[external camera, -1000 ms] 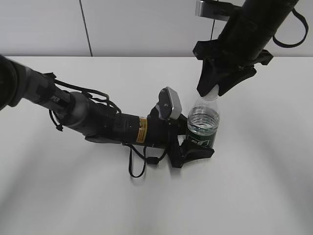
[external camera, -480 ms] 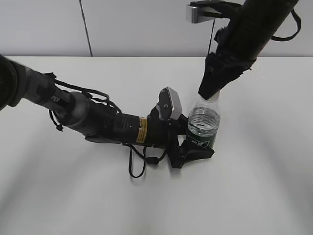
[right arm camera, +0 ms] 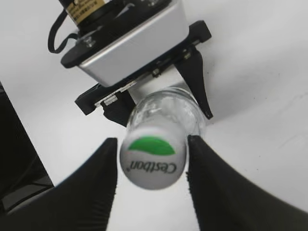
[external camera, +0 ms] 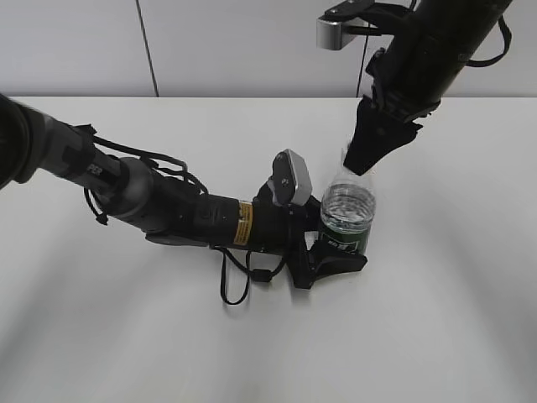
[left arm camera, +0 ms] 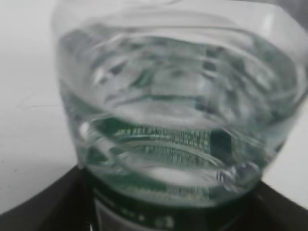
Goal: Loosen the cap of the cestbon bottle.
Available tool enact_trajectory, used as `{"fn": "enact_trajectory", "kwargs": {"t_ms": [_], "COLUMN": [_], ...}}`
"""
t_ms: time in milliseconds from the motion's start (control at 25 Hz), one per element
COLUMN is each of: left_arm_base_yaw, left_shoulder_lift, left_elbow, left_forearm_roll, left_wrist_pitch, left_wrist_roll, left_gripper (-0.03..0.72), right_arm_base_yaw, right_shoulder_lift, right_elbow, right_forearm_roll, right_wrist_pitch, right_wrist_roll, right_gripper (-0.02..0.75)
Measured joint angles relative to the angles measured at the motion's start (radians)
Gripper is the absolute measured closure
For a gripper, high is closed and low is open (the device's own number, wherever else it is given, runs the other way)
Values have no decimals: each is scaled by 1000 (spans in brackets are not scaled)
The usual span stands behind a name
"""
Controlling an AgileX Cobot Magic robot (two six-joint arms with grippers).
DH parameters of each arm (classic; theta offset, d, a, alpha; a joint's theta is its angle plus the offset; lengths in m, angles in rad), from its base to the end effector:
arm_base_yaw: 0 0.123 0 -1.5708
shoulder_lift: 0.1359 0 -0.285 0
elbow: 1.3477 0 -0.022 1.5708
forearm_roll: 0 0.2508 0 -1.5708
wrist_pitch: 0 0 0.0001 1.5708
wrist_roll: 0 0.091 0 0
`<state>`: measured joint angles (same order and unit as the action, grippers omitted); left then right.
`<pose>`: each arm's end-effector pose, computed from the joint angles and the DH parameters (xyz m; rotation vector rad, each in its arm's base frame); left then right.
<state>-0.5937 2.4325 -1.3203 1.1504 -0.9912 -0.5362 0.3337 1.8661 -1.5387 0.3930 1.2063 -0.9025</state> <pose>0.3266 -0.3042 0.0481 1.3676 1.4677 -1.0331 0.3490 0.1555 0.2596 -1.5272 2.4425 0.4753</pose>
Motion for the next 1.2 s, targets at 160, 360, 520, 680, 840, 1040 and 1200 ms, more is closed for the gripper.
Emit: {"fn": "enact_trajectory", "kwargs": {"t_ms": [160,360,520,680,840,1040,1200], "left_arm_base_yaw": [0,0,0,0,0,0,0], "left_shoulder_lift": [0,0,0,0,0,0,0], "left_elbow": [0,0,0,0,0,0,0], "left_forearm_roll": [0,0,-1,-1,-1,-1,-1], "left_wrist_pitch": [0,0,0,0,0,0,0], "left_wrist_roll": [-1,-2,-3,-3,-3,-4,-7], "left_gripper": [145,145,145,145,145,145,145], "right_arm_base_yaw": [0,0,0,0,0,0,0], "right_shoulder_lift": [-4,-30,-38,-38,-38,-5,7], "right_elbow": [0,0,0,0,0,0,0], "right_forearm_roll": [0,12,13,14,14,14,14], "right_wrist_pitch": [4,-11,-26,-29,-45,-18,-12], "right_wrist_roll": [125,417,682,884,920,902,902], "right_gripper": [128,71,67,104,157,170,181]}}
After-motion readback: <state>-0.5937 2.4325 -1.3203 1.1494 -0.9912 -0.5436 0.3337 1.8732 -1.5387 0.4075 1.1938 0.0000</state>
